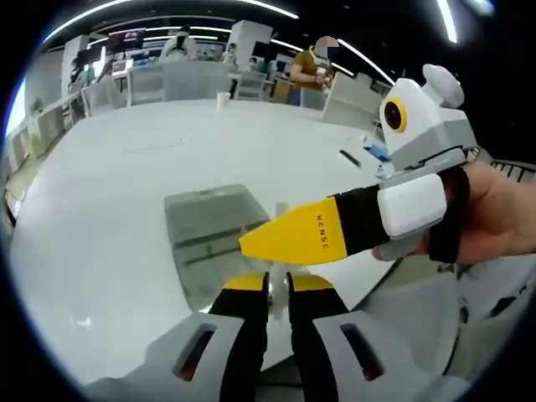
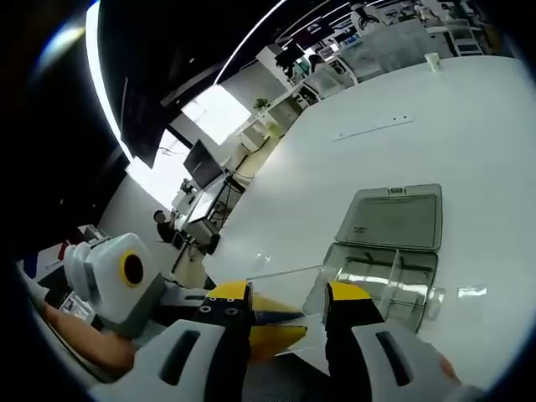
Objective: Insert the divider into the dual guide fixture by aligning both edges with the guide slots and pushing it downward to the bottom, including one-sided entry, uneven engagement, binding, and posture correction.
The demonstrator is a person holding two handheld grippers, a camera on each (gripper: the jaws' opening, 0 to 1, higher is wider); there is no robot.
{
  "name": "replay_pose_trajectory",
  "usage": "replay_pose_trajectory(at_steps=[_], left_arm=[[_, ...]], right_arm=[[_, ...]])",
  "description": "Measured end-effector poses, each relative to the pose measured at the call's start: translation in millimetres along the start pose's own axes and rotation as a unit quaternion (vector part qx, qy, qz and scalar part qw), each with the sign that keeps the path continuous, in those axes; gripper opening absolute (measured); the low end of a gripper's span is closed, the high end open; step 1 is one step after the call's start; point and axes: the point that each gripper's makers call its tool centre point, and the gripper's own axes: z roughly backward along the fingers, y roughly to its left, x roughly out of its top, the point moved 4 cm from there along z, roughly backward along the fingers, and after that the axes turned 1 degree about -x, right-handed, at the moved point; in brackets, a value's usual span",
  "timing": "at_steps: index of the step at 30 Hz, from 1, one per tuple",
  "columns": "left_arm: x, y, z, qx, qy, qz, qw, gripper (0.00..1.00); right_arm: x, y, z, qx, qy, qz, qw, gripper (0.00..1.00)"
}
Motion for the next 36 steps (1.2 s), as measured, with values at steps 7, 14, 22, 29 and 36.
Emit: replay_pose_trajectory(at_steps=[7, 14, 22, 29, 36], left_arm=[[0.2, 1.3, 0, 0.001, 0.002, 0.002, 1.0000, 0.05], [-2.0, 2.2, -1, -0.001, 0.005, 0.000, 1.0000, 0.04], [-6.2, 3.8, -2, -0.009, 0.009, 0.007, 0.9999, 0.03], [-9.1, 2.9, -3, -0.020, 0.013, 0.007, 0.9997, 0.03], [-12.2, 3.9, -2, -0.026, 0.019, 0.008, 0.9994, 0.02]], right_arm=[[0.8, 2, 0, 0.000, 0.002, 0.003, 1.0000, 0.30], [-1.0, 0, 0, -0.004, 0.007, -0.002, 1.0000, 0.30], [-4.6, -1, -1, -0.009, 0.015, -0.005, 0.9998, 0.30], [-5.5, -3, -2, -0.013, 0.022, -0.003, 0.9997, 0.30], [-8.2, -4, -4, -0.014, 0.029, -0.008, 0.9994, 0.31]])
